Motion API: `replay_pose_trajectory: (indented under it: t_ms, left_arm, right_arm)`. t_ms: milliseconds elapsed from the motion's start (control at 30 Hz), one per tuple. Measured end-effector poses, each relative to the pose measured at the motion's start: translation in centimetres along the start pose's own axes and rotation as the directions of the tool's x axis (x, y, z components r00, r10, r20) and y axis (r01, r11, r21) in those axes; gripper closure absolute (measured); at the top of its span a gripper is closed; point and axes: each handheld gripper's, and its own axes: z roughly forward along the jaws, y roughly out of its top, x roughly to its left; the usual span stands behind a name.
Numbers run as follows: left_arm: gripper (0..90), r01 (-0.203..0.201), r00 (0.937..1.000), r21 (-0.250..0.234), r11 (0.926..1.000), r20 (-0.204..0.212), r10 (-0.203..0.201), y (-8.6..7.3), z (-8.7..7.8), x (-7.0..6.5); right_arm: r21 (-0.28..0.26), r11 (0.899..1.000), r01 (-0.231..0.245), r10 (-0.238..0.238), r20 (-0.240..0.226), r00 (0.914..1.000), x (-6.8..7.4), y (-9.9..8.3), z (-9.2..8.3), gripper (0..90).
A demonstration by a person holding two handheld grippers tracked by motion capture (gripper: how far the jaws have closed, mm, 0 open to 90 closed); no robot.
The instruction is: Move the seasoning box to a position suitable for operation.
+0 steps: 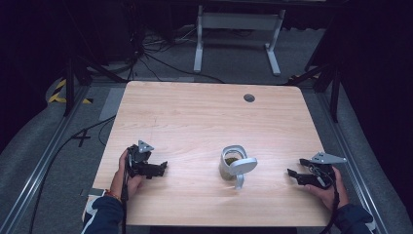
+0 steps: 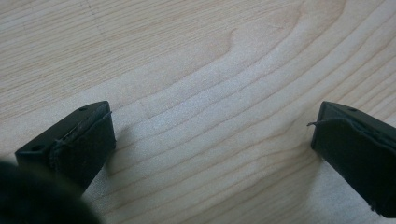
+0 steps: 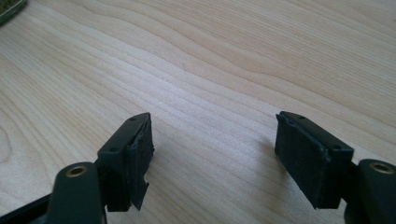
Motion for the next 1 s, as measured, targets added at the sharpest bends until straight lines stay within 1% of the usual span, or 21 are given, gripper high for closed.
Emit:
replay_pose_trajectory:
  t_ms: [233,300,333,400,433,500,533,567,633,667,700,733,767,800,833,900,967,1000]
  left_arm:
    - [0.0,-0.001,1.0000,0.000,1.0000,0.006,0.001,-0.1,-0.1,-0.1]
    - [0.0,-0.018,0.9996,0.003,0.9998,0.023,0.018,-0.3,-0.3,-0.1]
    - [0.0,-0.033,0.9988,0.016,0.9993,0.038,0.032,-0.3,-0.5,0.0]
    - [0.0,-0.039,0.9985,0.004,0.9992,0.038,0.038,-0.6,-0.5,-0.1]
    - [0.0,-0.048,0.9974,0.000,0.9988,0.053,0.048,-0.7,-0.6,0.0]
    - [0.1,-0.066,0.9958,0.008,0.9978,0.064,0.065,-0.9,-0.8,0.2]
    - [0.1,-0.078,0.9943,0.002,0.9969,0.073,0.078,-1.0,-0.9,0.3]
    - [0.1,-0.081,0.9938,0.001,0.9967,0.077,0.081,-1.1,-1.0,0.3]
    - [0.1,-0.107,0.9899,0.001,0.9942,0.093,0.107,-1.4,-1.3,0.6]
    - [0.2,-0.107,0.9899,0.001,0.9942,0.093,0.107,-1.4,-1.3,0.6]
    - [0.2,-0.100,0.9906,0.005,0.9950,0.095,0.099,-1.5,-1.4,0.6]
    - [0.3,-0.101,0.9902,-0.005,0.9948,0.096,0.101,-1.6,-1.4,0.6]
    - [0.3,-0.105,0.9898,-0.005,0.9945,0.097,0.105,-1.7,-1.5,0.6]
    - [0.3,-0.109,0.9894,-0.002,0.9940,0.097,0.109,-1.7,-1.5,0.6]
    - [0.3,-0.109,0.9894,-0.002,0.9940,0.096,0.109,-1.7,-1.5,0.6]
    - [0.3,-0.107,0.9899,-0.002,0.9942,0.094,0.107,-1.7,-1.5,0.6]
    - [0.3,-0.098,0.9908,-0.006,0.9951,0.093,0.098,-1.8,-1.5,0.5]
    - [0.3,-0.104,0.9901,-0.004,0.9945,0.094,0.104,-1.8,-1.5,0.6]
  right_arm:
    - [0.001,1.000,-0.003,0.003,0.001,1.0000,0.0,0.0,-0.1,27.8]
    - [0.002,1.000,-0.003,0.003,0.002,1.0000,0.0,0.0,-0.1,27.6]
    - [0.005,1.000,-0.002,0.002,0.002,1.0000,0.0,0.0,0.0,27.5]
    - [0.012,1.000,-0.005,0.005,-0.002,1.0000,0.0,0.2,0.0,27.5]
    - [0.015,1.000,0.000,0.000,-0.002,1.0000,0.0,0.2,0.0,28.3]
    - [0.012,1.000,0.006,-0.006,-0.009,0.9999,0.1,0.3,0.0,33.4]
    - [0.017,1.000,0.013,-0.013,-0.011,0.9999,0.1,0.4,0.0,37.7]
    - [0.016,1.000,0.020,-0.019,-0.019,0.9996,0.1,0.5,0.0,44.4]
    - [0.015,0.999,0.045,-0.045,-0.030,0.9985,0.3,0.7,-0.1,65.5]
    - [0.015,0.999,0.045,-0.045,-0.030,0.9985,0.3,0.7,-0.1,65.5]
    - [0.008,0.997,0.071,-0.071,-0.029,0.9971,0.5,1.0,-0.2,73.3]
    - [0.000,0.997,0.078,-0.077,-0.039,0.9962,0.7,1.3,-0.3,79.3]
    - [-0.017,0.996,0.085,-0.085,-0.061,0.9945,0.8,1.4,-0.5,83.3]
    - [-0.024,0.996,0.084,-0.086,-0.072,0.9937,0.9,1.5,-0.6,85.0]
    - [-0.035,0.995,0.097,-0.100,-0.085,0.9914,1.1,1.7,-0.8,86.2]
    - [-0.049,0.993,0.106,-0.110,-0.100,0.9888,1.4,1.9,-1.1,88.5]
    - [-0.075,0.990,0.122,-0.131,-0.126,0.9833,1.8,2.2,-1.4,89.4]
    - [-0.088,0.988,0.124,-0.135,-0.133,0.9818,2.1,2.5,-1.6,89.5]
